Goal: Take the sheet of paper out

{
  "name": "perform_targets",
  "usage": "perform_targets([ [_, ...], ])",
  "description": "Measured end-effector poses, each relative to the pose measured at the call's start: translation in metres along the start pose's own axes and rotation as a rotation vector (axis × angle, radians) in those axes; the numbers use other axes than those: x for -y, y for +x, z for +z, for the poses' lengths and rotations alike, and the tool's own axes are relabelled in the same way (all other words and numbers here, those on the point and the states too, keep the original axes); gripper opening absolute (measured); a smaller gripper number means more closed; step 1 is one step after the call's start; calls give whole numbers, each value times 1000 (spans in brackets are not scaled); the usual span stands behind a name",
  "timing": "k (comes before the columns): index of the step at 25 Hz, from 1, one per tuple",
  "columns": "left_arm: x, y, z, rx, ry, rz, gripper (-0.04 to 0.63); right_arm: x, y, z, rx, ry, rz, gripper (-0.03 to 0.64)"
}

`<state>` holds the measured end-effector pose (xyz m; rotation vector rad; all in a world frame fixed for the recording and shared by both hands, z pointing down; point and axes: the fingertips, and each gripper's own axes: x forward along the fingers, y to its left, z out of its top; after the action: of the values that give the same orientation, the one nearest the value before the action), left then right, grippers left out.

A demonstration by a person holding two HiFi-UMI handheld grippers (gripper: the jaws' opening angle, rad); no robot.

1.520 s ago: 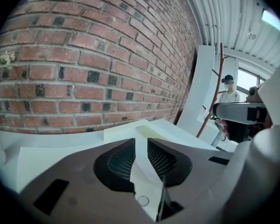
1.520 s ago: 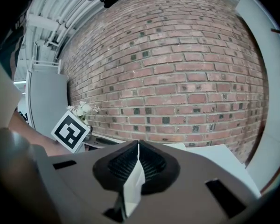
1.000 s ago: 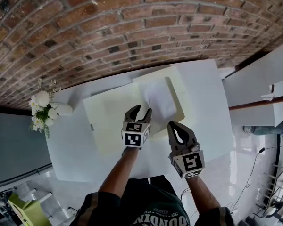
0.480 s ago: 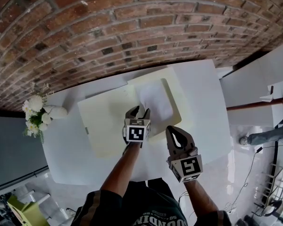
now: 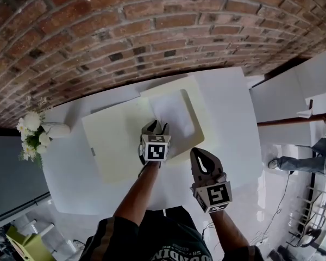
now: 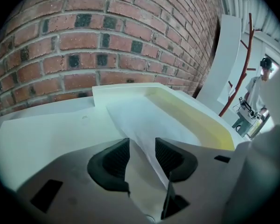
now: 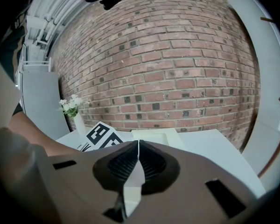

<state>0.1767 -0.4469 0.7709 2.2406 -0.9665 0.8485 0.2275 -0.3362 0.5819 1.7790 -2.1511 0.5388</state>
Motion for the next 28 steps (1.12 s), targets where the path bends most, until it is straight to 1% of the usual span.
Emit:
perform_targets([
  [6,-1,5,-3,-11,28,30,165,3,-1,-6,-16,4,-6,69],
  [11,-7,5,-4,-8,51,57,117,2,-2,-8,-18,4,-5,69],
  [18,-14,3,-5,0,32,56,58,-1,-5,-10,-30,5,-8,69],
  [20,-18,2,-4,7,27,61,30,-2,-5,-10,-30,4,-7,69],
  [28,-21,-2,-1,16,17,67,12,-5,-7,-9,-28,-2,-8,69],
])
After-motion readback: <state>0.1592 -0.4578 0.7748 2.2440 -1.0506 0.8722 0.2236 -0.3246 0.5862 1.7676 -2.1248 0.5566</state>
